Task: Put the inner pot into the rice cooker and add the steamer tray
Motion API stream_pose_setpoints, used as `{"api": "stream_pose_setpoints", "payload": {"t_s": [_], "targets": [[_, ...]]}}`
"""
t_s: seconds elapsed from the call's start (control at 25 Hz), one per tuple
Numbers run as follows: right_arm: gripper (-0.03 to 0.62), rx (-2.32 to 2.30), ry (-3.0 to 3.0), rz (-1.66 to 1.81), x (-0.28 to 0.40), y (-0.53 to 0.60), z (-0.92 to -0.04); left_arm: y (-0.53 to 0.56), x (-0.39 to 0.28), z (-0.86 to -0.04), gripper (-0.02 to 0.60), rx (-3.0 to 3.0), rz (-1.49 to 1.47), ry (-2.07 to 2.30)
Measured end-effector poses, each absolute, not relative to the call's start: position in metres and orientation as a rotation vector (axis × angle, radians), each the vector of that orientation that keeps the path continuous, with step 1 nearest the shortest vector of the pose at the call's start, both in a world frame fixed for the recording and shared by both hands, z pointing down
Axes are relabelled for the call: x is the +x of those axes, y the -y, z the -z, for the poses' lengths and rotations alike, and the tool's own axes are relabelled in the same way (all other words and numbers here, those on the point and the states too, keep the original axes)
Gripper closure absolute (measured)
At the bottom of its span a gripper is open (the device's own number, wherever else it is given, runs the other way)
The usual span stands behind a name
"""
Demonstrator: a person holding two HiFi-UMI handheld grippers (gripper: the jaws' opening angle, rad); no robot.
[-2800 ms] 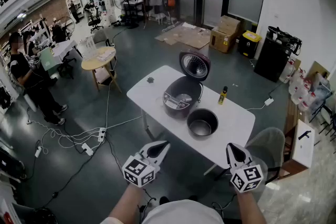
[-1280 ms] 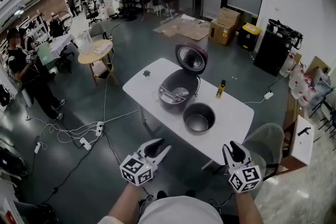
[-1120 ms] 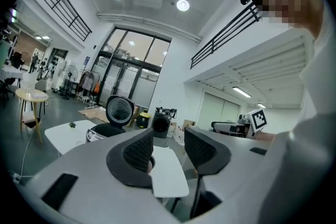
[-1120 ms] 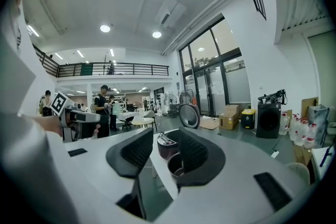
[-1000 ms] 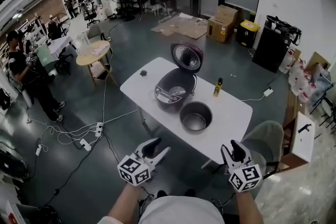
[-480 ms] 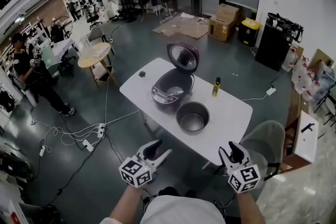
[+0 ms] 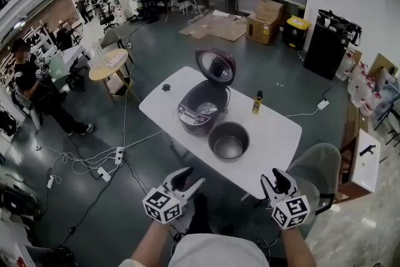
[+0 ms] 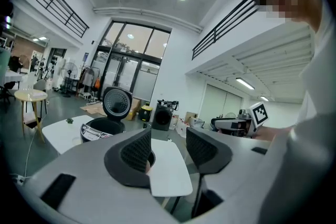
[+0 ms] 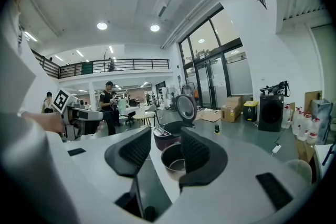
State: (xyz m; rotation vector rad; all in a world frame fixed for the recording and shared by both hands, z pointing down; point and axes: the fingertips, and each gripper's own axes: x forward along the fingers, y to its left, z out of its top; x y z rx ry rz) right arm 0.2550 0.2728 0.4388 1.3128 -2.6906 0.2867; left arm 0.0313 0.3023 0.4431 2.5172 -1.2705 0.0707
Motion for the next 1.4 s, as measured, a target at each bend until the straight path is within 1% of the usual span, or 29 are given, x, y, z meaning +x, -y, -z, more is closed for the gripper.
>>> {"api": "stream_pose_setpoints", "payload": {"t_s": [0.32,0.84,1.12,1.4], "targets": [[0.405,1.324,2.654,-0.292,0.212,-0.216,-0.442,-0.24,-0.009,-0.448,0.354,2.512,-0.07,1.24],[0.405,1.371,2.556,-0.352,0.136,-0.096,-0.467,-0.103,-0.073,-0.465,0.354,2.526,-0.117,1.124],[0.405,1.455,2.473,-0.369,0.119,-0.051,-0.484,-0.049,-0.091,-0.489,0.354,2.544,-0.187,1.023],[0.405,1.52,2.376,-0.417,0.11,-0.035,-0.505,-0.018,-0.095,-0.513,0.351,2.54,-0.249,0.922]]}}
